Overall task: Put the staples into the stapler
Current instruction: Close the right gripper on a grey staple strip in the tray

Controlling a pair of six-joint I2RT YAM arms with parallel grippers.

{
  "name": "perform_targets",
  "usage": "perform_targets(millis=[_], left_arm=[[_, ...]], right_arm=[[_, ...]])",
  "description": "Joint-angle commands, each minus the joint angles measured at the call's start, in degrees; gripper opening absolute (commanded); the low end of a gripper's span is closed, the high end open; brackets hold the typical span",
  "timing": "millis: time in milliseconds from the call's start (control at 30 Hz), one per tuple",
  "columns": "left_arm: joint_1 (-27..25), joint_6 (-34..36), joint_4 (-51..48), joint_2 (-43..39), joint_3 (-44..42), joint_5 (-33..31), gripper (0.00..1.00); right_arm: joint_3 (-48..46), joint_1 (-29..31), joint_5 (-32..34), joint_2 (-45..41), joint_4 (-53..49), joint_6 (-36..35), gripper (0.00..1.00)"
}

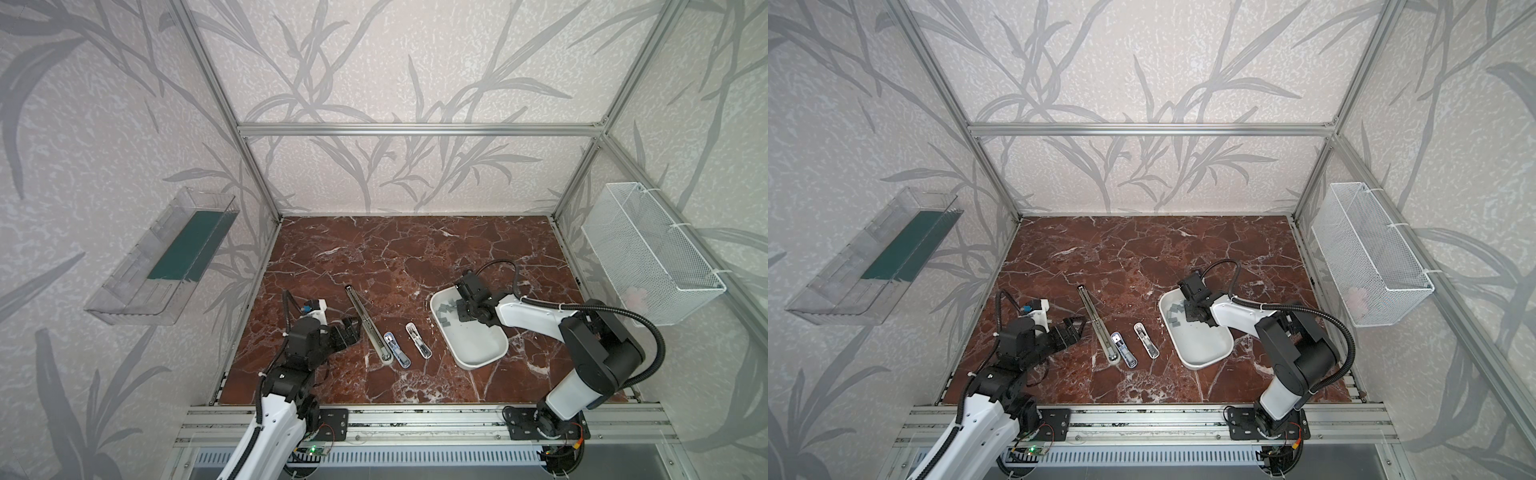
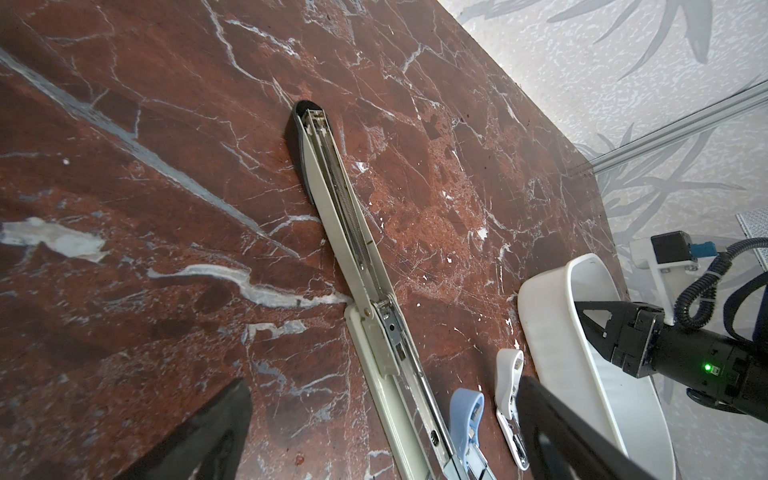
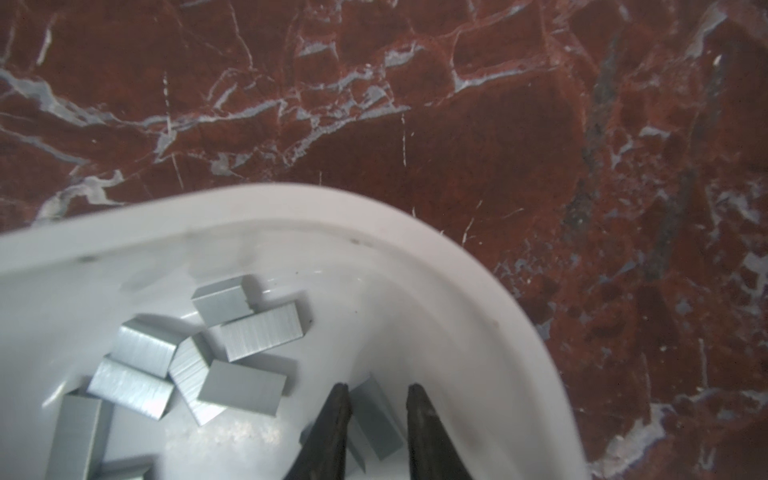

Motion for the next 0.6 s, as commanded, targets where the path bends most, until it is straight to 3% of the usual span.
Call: perform_targets(millis=[0,567], left_arm=[[-0.18,0.49,-0.08,0.06,1.52,-0.53,0.99],[-0.18,0.47,-0.04,-0.12,1.46,-0.34,0.99]], right_arm=[[0.64,-0.05,-0.49,0.44,-0.77,0.04,0.3],[0.67,-0.08,1.97,0.09,-2.49,1.72,0.3]])
